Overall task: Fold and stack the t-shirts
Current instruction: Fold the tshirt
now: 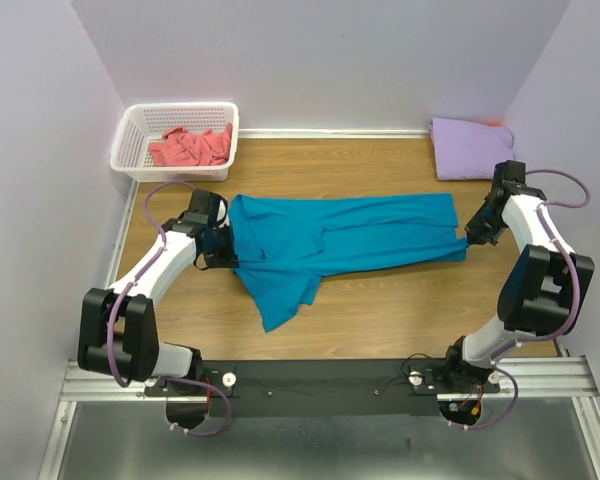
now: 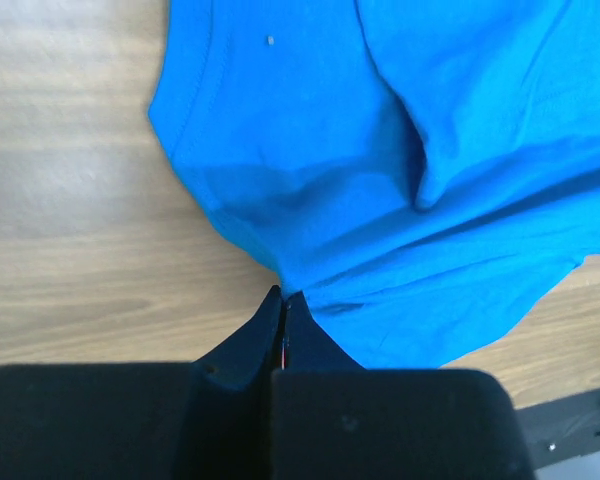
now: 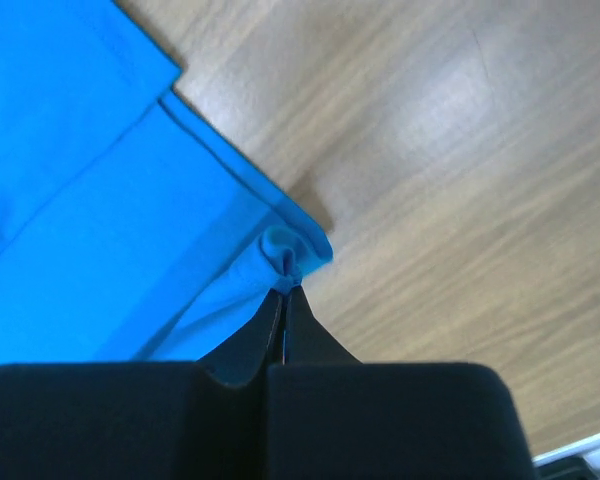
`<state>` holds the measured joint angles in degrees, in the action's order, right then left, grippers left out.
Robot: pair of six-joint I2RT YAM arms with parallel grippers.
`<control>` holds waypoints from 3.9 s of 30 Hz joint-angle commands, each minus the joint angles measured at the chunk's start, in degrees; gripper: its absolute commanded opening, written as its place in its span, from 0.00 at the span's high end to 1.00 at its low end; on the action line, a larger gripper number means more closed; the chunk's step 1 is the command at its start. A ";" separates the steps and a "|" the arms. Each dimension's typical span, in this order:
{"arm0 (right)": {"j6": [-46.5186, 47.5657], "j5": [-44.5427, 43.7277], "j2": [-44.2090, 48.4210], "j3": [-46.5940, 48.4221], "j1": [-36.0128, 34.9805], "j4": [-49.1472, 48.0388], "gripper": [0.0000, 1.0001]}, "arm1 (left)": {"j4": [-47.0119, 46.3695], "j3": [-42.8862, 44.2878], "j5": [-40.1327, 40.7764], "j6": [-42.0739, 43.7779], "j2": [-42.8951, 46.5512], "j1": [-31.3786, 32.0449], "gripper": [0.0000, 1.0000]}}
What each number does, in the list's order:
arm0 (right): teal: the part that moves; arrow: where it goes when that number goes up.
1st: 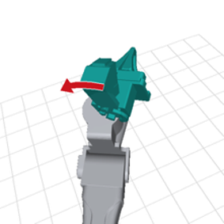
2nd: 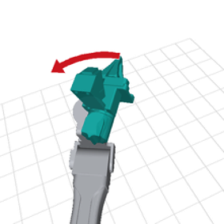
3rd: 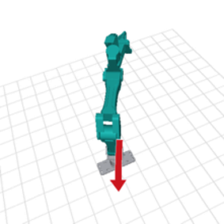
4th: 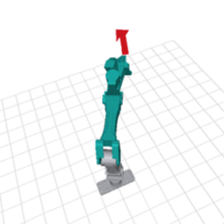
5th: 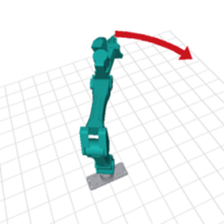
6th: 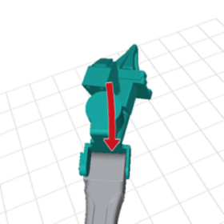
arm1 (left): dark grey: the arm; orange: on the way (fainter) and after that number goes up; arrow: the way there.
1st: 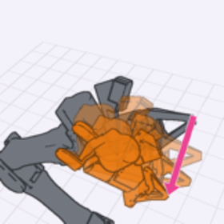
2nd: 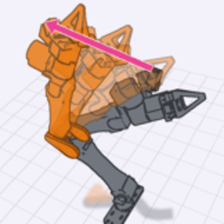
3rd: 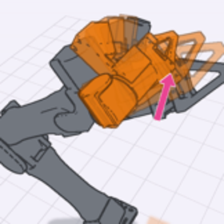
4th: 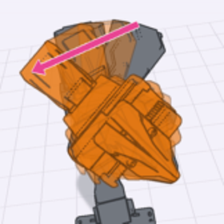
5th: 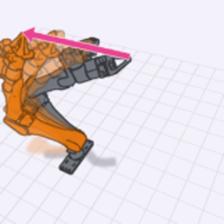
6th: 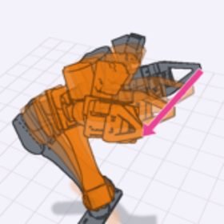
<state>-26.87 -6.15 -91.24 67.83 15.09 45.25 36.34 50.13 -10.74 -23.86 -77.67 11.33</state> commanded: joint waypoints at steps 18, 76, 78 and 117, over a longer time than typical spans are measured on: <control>1.74 -0.97 -14.93 9.42 -2.08 -4.03 0.99 | -3.90 8.84 -2.35 4.79 -12.77 -5.71 1.00; 1.83 10.19 -14.05 -5.08 -63.96 -30.75 0.50 | -11.55 -14.00 1.95 -10.24 -0.82 16.44 0.50; 1.47 10.11 -14.23 -5.25 -64.22 -31.02 0.50 | -11.55 -14.18 2.04 -10.77 -1.17 16.97 0.53; 0.86 -0.61 -15.89 8.97 -60.18 -30.75 0.99 | -11.55 23.68 24.09 -0.32 -17.15 13.10 1.00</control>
<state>-24.86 -2.76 -104.84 73.84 -46.68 14.63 26.33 69.65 8.19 -27.94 -92.23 25.23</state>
